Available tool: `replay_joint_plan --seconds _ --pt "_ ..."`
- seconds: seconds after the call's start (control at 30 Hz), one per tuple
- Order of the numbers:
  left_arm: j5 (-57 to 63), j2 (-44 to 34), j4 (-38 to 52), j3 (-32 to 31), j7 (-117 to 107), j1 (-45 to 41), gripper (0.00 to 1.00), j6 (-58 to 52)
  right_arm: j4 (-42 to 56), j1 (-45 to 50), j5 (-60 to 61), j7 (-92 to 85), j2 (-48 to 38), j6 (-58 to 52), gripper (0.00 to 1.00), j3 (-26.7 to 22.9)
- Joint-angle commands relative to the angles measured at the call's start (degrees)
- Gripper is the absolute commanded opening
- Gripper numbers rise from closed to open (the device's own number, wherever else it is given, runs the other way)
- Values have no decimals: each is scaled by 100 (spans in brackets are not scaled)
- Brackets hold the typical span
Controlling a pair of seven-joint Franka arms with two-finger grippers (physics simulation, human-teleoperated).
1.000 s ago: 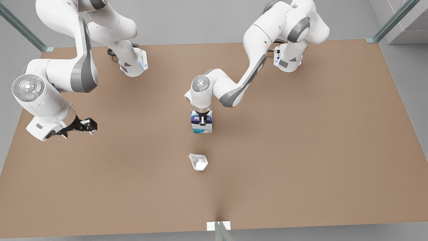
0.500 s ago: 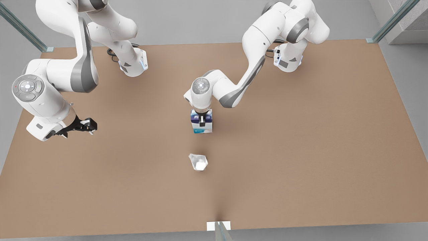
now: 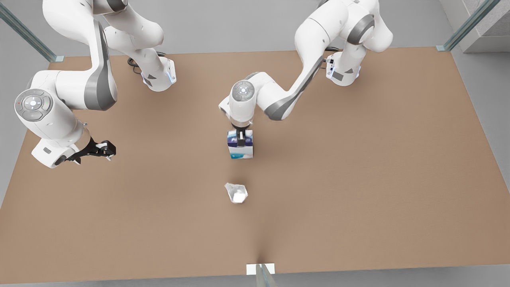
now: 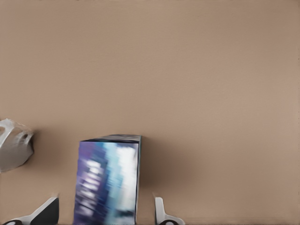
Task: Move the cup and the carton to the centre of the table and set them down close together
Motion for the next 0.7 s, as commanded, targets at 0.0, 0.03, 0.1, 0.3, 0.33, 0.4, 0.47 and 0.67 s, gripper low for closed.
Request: replay_joint_plan --seconds 0.0,0.03,0.1,0.3,0.33,0.4,0.47,0.67 --pt "-93 -53 -8 0 0 -1 100 -28 0 0 0 0 0 0 100 0" --pt "-128 -106 1 0 -9 8 100 -107 0 0 0 0 0 -9 100 -9" --pt "-164 -229 89 140 -272 114 100 -274 0 -9 0 0 0 -9 100 0" --pt "-164 -493 98 1898 -4500 149 99 -502 0 -9 0 0 0 -9 100 0" --pt "-146 -484 80 1916 -4877 368 99 -555 0 -18 0 0 8 0 100 0" --pt "-32 -519 106 1916 -5159 1019 99 -731 0 -18 0 0 8 -9 100 0" --pt "-5 -782 28 2198 -5142 1633 99 -740 0 -18 0 -9 0 -9 100 0" --pt "241 -906 62 1688 -4711 3708 100 -1144 0 -18 0 -9 8 -9 100 0"
